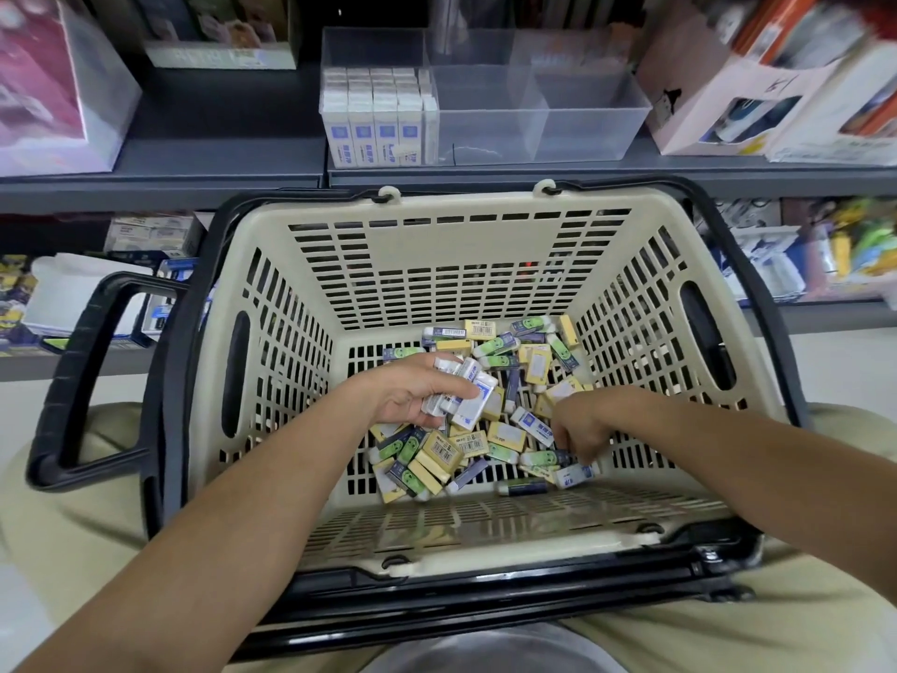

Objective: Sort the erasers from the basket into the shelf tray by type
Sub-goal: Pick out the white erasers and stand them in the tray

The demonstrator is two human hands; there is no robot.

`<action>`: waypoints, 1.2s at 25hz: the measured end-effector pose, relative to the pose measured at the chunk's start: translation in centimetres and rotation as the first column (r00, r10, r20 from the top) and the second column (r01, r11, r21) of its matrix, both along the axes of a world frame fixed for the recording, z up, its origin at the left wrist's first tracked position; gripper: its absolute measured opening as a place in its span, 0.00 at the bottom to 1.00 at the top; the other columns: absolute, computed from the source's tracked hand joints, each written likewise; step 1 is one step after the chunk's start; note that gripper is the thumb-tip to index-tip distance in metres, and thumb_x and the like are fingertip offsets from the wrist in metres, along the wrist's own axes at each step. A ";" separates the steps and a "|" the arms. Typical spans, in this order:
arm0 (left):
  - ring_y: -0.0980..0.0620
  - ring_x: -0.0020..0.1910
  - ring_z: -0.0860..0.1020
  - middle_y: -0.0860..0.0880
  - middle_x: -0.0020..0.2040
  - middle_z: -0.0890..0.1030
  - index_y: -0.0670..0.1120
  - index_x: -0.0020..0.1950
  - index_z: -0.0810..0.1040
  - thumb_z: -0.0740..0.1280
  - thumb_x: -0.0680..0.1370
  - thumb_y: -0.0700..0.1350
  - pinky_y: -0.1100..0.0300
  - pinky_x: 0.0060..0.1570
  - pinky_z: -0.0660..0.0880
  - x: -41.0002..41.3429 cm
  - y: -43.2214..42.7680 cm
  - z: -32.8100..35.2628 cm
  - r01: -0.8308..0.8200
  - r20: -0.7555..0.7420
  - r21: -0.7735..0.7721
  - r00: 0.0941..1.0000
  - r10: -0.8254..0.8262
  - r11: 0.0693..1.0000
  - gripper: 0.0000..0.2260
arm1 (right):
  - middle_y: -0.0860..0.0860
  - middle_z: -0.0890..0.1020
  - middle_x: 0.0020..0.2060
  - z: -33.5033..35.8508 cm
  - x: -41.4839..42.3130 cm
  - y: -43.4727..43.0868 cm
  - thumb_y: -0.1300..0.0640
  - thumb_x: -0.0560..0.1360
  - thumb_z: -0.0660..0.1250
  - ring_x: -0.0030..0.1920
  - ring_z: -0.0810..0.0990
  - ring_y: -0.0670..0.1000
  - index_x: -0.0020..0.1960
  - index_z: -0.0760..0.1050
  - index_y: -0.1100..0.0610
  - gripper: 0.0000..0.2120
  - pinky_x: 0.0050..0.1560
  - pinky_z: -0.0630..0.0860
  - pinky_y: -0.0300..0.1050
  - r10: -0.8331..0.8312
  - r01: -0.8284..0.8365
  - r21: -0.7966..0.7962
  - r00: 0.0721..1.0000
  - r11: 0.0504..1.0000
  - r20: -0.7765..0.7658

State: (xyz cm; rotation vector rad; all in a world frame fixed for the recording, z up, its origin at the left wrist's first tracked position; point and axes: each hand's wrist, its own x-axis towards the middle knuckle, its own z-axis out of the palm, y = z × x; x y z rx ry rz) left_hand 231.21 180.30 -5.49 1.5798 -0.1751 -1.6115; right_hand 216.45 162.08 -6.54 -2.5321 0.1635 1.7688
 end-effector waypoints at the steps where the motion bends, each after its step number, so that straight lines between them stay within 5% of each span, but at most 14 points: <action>1: 0.51 0.46 0.77 0.45 0.54 0.78 0.50 0.59 0.74 0.74 0.70 0.38 0.61 0.31 0.76 0.1 0.0 0.0 -0.001 -0.001 -0.005 1.000 0.001 1.000 0.20 | 0.54 0.77 0.56 -0.1 0.1 0.1 0.55 0.73 0.69 0.52 0.77 0.54 0.60 0.76 0.60 0.17 0.49 0.73 0.46 0.014 -0.014 -0.003 1.000 1.000 0.005; 5: 0.52 0.44 0.77 0.46 0.51 0.79 0.49 0.58 0.75 0.74 0.70 0.38 0.62 0.29 0.75 0.5 0.2 -0.2 -0.026 -0.009 0.011 1.000 0.027 1.000 0.19 | 0.52 0.75 0.42 -0.5 0.0 0.7 0.53 0.72 0.69 0.42 0.72 0.51 0.47 0.76 0.58 0.09 0.33 0.67 0.41 0.112 -0.112 -0.019 0.994 0.994 -0.002; 8: 0.52 0.43 0.79 0.47 0.49 0.81 0.50 0.54 0.76 0.74 0.69 0.38 0.63 0.29 0.75 0.6 0.2 -0.4 -0.023 -0.011 0.011 1.000 0.023 1.000 0.17 | 0.52 0.74 0.40 -0.8 -0.4 0.8 0.52 0.72 0.69 0.41 0.72 0.51 0.45 0.75 0.57 0.08 0.33 0.66 0.40 0.136 -0.136 -0.013 0.991 0.991 0.015; 11: 0.52 0.42 0.79 0.47 0.48 0.81 0.49 0.56 0.76 0.74 0.69 0.38 0.63 0.29 0.75 0.7 0.3 -0.5 -0.033 -0.008 0.014 0.999 0.033 0.999 0.18 | 0.51 0.76 0.39 0.0 0.4 -0.1 0.55 0.71 0.69 0.38 0.75 0.50 0.46 0.76 0.58 0.07 0.36 0.73 0.41 -0.164 0.163 0.098 0.986 0.982 0.005; 13: 0.53 0.41 0.80 0.48 0.48 0.81 0.49 0.55 0.76 0.75 0.69 0.38 0.62 0.30 0.75 0.8 0.3 -0.4 -0.043 -0.008 0.014 0.999 0.043 0.999 0.17 | 0.51 0.77 0.35 1.3 1.6 -0.8 0.60 0.73 0.67 0.30 0.76 0.47 0.48 0.75 0.59 0.05 0.31 0.75 0.39 -0.461 0.456 0.254 0.886 0.853 -0.044; 15: 0.53 0.42 0.80 0.47 0.48 0.81 0.48 0.55 0.76 0.75 0.69 0.38 0.62 0.30 0.76 0.7 0.2 -0.4 -0.056 0.009 0.017 0.998 0.056 0.998 0.17 | 0.50 0.79 0.35 2.8 2.6 -1.1 0.62 0.74 0.66 0.28 0.75 0.44 0.49 0.76 0.56 0.04 0.29 0.73 0.35 -0.614 0.576 0.414 0.788 0.705 -0.051; 18: 0.51 0.47 0.78 0.45 0.53 0.80 0.47 0.60 0.74 0.74 0.70 0.39 0.61 0.32 0.77 0.4 0.0 -0.4 -0.108 0.079 0.031 0.991 0.106 0.994 0.21 | 0.48 0.80 0.36 4.7 3.5 -0.7 0.66 0.73 0.66 0.30 0.74 0.44 0.49 0.78 0.56 0.08 0.31 0.73 0.34 -0.713 0.591 0.635 0.696 0.497 -0.091; 22: 0.51 0.41 0.79 0.46 0.47 0.81 0.46 0.59 0.74 0.73 0.71 0.39 0.59 0.34 0.77 0.1 -0.2 -0.1 -0.132 0.036 -0.003 0.991 0.132 0.991 0.18 | 0.53 0.82 0.36 5.4 4.0 0.9 0.70 0.71 0.67 0.30 0.79 0.45 0.49 0.73 0.61 0.10 0.28 0.74 0.32 -0.876 0.565 0.803 0.468 0.192 -0.119; 25: 0.49 0.44 0.80 0.45 0.49 0.80 0.46 0.60 0.73 0.71 0.72 0.37 0.55 0.38 0.79 0.1 -0.3 0.2 -0.188 0.011 -0.045 0.982 0.189 0.981 0.18 | 0.53 0.80 0.33 4.9 4.1 1.8 0.66 0.69 0.71 0.28 0.78 0.46 0.48 0.72 0.58 0.11 0.29 0.75 0.35 -0.943 0.532 0.820 0.332 0.212 0.028; 30: 0.47 0.47 0.81 0.44 0.48 0.82 0.44 0.57 0.75 0.73 0.69 0.40 0.49 0.45 0.80 0.0 0.0 0.5 -0.156 -0.137 -0.084 0.980 0.144 0.984 0.18 | 0.50 0.81 0.28 4.4 4.2 2.3 0.63 0.68 0.73 0.28 0.79 0.45 0.48 0.74 0.59 0.11 0.29 0.77 0.34 -0.969 0.521 0.836 0.244 0.173 0.048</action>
